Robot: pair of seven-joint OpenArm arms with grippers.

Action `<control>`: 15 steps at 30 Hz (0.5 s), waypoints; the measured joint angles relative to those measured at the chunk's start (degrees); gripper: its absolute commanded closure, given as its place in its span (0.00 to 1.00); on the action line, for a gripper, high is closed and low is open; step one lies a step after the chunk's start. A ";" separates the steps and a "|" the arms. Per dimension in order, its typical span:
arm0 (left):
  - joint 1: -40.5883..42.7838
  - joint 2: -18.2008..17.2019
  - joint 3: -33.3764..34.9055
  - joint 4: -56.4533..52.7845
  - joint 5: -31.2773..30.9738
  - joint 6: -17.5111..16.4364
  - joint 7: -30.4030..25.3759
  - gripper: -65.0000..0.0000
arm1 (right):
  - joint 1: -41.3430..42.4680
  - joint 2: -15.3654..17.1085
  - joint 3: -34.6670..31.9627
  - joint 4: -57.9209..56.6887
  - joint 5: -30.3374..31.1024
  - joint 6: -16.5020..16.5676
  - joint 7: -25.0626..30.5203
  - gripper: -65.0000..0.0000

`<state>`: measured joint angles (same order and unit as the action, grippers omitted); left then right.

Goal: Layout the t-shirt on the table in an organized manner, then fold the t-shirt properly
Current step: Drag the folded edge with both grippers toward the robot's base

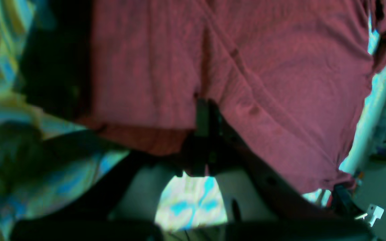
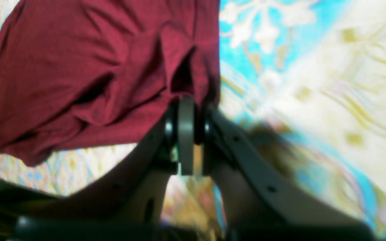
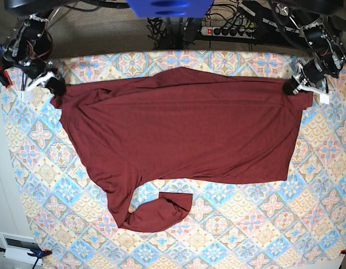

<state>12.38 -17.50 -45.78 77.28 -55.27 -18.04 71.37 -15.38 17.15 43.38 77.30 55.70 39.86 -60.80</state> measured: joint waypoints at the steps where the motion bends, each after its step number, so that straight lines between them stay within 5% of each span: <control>1: 0.83 0.02 -0.02 0.00 -0.81 0.00 -0.07 1.00 | -0.35 -0.04 0.96 0.70 -0.15 0.00 -1.07 1.00; 15: 7.32 -0.28 -2.56 0.35 -5.20 -0.63 0.70 1.00 | -2.16 -0.17 5.92 2.58 -0.04 0.02 -5.27 1.00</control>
<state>19.70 -17.78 -48.34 77.62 -60.47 -18.68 72.07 -17.54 16.97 49.30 79.88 55.66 39.88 -66.06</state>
